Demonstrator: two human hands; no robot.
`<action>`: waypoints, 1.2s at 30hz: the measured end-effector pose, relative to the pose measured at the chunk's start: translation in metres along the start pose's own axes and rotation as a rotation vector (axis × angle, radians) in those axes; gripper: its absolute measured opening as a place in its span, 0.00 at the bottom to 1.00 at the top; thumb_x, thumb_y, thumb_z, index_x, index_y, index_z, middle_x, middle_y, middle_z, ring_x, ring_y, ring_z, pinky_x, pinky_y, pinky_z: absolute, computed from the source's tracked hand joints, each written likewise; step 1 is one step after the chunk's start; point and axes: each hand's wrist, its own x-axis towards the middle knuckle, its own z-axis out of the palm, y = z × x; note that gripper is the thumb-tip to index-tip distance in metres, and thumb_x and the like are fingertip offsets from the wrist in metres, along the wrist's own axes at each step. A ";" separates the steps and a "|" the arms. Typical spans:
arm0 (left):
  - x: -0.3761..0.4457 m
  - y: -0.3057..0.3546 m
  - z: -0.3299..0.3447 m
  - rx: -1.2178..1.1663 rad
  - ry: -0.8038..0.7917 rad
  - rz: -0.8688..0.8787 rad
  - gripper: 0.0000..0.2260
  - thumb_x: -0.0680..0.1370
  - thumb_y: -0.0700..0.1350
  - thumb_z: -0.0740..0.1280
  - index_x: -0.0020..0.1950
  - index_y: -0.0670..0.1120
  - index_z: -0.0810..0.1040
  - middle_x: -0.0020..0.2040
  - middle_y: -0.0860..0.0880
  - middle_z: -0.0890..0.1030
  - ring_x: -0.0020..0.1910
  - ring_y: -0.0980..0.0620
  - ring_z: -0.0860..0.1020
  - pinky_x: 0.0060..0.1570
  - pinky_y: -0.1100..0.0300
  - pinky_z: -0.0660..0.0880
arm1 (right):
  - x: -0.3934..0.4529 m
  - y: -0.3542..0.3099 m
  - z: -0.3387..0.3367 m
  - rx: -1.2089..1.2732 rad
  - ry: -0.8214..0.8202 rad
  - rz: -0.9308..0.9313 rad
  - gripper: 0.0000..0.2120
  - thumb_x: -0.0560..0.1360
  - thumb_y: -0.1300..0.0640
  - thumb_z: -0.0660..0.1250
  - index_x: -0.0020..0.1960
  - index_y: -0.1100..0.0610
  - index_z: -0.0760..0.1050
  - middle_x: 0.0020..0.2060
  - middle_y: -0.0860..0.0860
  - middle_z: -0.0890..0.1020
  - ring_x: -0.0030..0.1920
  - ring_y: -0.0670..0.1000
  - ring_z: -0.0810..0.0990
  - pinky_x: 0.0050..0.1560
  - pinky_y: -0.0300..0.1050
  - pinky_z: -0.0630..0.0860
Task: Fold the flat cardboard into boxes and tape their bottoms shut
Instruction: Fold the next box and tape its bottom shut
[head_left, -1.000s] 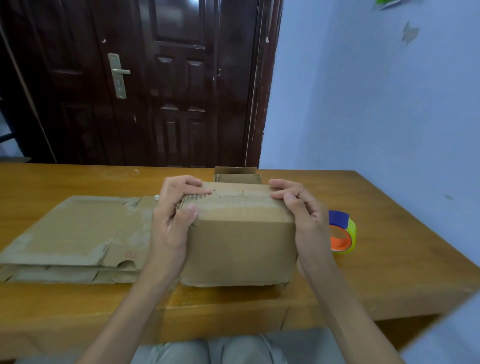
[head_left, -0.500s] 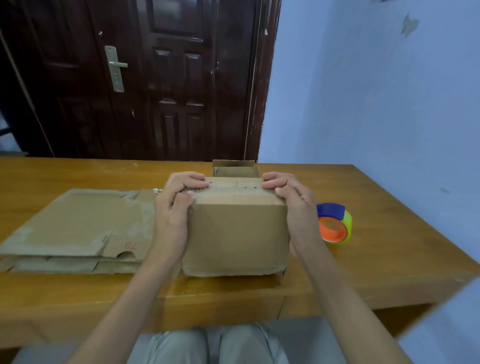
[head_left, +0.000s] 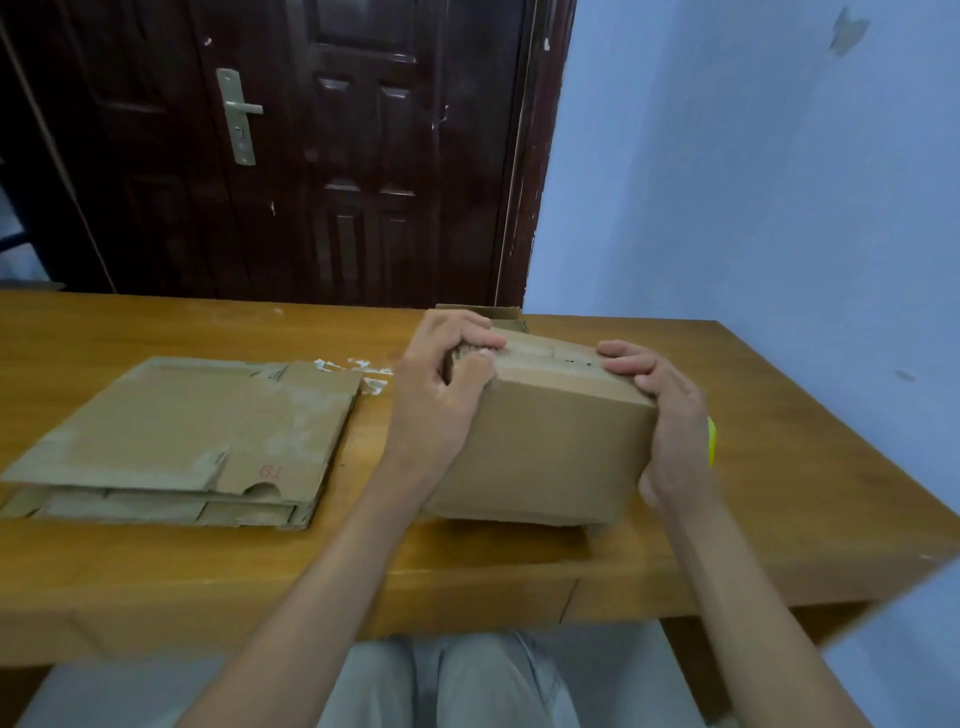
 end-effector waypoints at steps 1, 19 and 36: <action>-0.001 -0.001 0.002 0.000 -0.009 0.006 0.11 0.79 0.48 0.62 0.52 0.47 0.84 0.59 0.53 0.80 0.64 0.54 0.76 0.61 0.70 0.69 | -0.001 0.001 -0.003 -0.015 0.006 -0.008 0.17 0.78 0.69 0.55 0.41 0.61 0.82 0.57 0.56 0.86 0.64 0.55 0.81 0.70 0.54 0.72; -0.085 -0.025 -0.057 -0.526 0.038 -0.892 0.17 0.85 0.60 0.60 0.71 0.55 0.74 0.57 0.40 0.87 0.57 0.39 0.86 0.58 0.46 0.83 | 0.012 -0.020 0.042 0.070 0.024 -0.085 0.16 0.75 0.66 0.59 0.40 0.59 0.85 0.55 0.53 0.86 0.60 0.49 0.82 0.62 0.42 0.74; -0.072 -0.030 -0.035 -0.662 0.080 -1.071 0.14 0.89 0.48 0.55 0.68 0.53 0.78 0.63 0.41 0.85 0.66 0.34 0.80 0.66 0.36 0.75 | 0.008 -0.011 0.032 0.044 0.036 -0.071 0.16 0.76 0.68 0.59 0.40 0.59 0.85 0.55 0.54 0.86 0.61 0.51 0.81 0.60 0.41 0.74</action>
